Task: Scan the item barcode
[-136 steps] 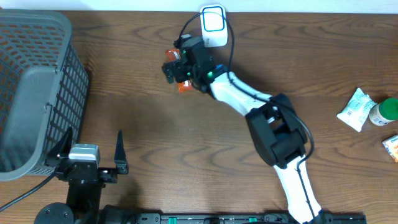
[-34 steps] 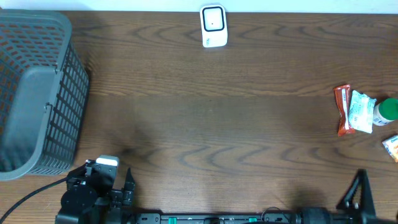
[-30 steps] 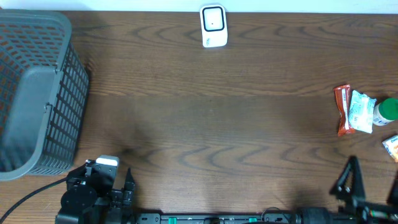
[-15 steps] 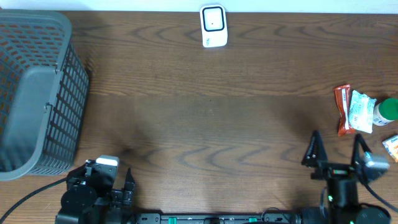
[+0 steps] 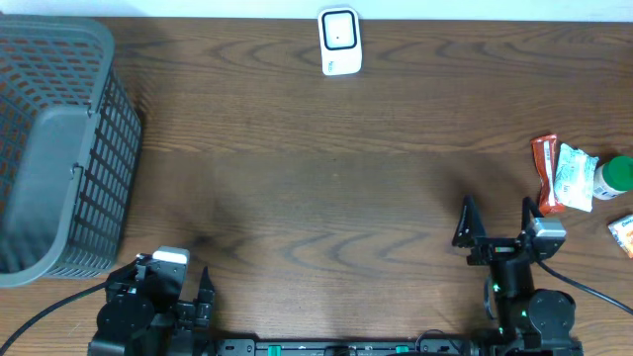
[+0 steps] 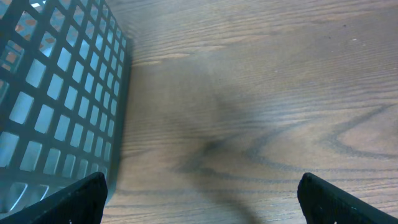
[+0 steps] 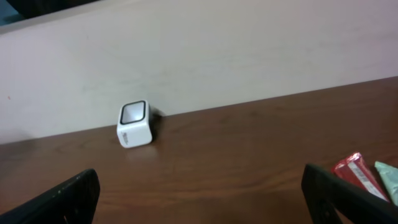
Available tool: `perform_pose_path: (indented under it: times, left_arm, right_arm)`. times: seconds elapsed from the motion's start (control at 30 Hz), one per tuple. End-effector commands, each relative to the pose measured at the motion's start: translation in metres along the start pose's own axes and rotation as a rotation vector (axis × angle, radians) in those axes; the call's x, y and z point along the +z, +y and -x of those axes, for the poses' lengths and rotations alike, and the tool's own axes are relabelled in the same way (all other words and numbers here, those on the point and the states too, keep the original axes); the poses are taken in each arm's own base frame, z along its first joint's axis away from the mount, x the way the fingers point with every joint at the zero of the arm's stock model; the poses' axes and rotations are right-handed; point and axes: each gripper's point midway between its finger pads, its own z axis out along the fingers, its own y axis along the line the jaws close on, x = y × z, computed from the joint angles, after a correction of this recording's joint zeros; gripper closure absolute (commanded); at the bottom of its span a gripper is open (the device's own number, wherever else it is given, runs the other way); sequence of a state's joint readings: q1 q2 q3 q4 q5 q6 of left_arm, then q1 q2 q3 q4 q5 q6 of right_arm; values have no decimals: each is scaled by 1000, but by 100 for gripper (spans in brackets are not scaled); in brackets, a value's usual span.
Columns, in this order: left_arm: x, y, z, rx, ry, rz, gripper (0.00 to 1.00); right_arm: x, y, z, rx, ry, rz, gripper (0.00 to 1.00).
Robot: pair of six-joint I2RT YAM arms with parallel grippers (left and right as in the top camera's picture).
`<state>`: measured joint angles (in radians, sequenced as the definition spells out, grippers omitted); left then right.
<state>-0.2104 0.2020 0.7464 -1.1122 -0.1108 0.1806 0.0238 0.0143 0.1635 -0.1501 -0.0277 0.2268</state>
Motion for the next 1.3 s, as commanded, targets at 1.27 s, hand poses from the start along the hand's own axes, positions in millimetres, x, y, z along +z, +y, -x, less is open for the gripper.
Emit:
perform_pose_path:
  times: [1.27]
  left_arm:
    - [-1,0,1,-3,-1,1,2]
  right_arm:
    - [9,-8,-57,6,106,1,1]
